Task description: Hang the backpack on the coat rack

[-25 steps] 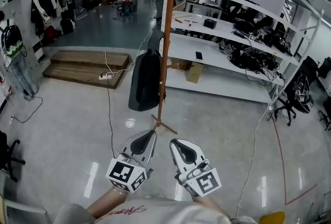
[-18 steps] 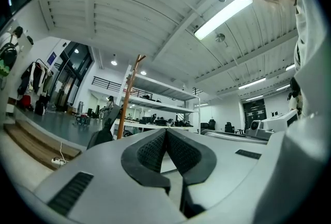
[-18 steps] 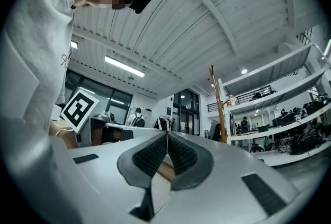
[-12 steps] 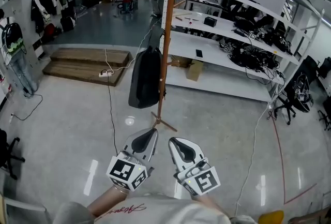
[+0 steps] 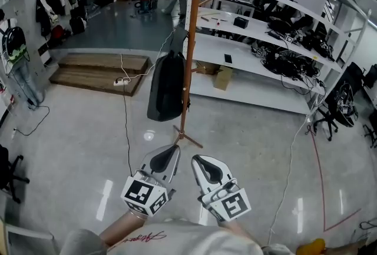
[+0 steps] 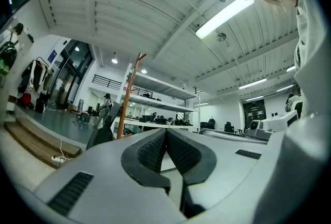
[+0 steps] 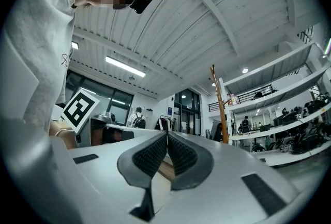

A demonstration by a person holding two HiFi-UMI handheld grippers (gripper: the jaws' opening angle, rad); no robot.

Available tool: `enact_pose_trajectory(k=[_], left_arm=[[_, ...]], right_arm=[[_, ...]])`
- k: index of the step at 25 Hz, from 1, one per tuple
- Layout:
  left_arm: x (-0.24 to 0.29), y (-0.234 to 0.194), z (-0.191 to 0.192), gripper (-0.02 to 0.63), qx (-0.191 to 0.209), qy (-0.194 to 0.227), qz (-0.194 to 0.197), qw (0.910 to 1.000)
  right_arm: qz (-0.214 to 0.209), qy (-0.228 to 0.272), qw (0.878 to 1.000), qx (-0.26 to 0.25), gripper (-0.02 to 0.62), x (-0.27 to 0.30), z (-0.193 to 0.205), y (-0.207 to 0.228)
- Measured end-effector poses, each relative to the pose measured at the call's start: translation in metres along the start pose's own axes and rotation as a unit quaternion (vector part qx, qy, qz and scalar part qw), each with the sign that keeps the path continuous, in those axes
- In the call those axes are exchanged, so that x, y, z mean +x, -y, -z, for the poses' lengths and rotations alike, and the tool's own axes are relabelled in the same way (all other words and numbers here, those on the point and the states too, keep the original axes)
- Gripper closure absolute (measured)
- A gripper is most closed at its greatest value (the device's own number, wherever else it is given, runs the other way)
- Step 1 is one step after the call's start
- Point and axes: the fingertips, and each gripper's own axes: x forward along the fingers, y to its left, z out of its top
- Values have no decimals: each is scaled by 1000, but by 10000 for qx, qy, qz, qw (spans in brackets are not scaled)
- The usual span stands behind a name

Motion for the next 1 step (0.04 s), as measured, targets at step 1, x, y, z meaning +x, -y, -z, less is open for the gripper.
enact_pose_trajectory(k=[1], left_arm=[[1, 0, 1, 589, 2, 2, 3, 10000]], right_arm=[[-7, 7, 10000, -26, 572, 0, 0, 1]])
